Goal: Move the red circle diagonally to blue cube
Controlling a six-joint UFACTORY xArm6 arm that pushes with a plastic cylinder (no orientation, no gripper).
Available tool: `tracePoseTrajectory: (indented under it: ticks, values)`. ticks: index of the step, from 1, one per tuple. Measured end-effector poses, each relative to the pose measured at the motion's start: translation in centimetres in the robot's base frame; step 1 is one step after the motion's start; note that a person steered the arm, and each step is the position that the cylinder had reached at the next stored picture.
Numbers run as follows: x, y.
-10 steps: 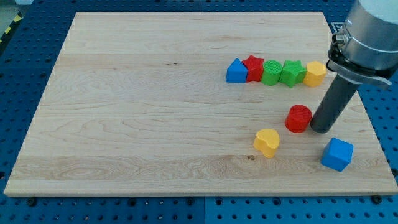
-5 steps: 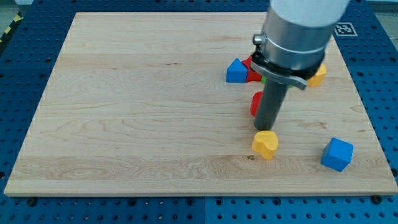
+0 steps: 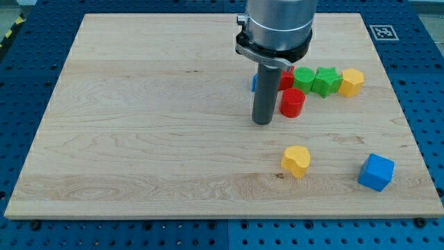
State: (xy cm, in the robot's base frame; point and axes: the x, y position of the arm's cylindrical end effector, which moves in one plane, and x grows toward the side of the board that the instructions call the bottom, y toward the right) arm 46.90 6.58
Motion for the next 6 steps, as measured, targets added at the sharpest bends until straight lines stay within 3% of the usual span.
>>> tracePoseTrajectory:
  ticks: [2,6]
  values:
    - [-0.5,4.9]
    - [-0.6,5.0]
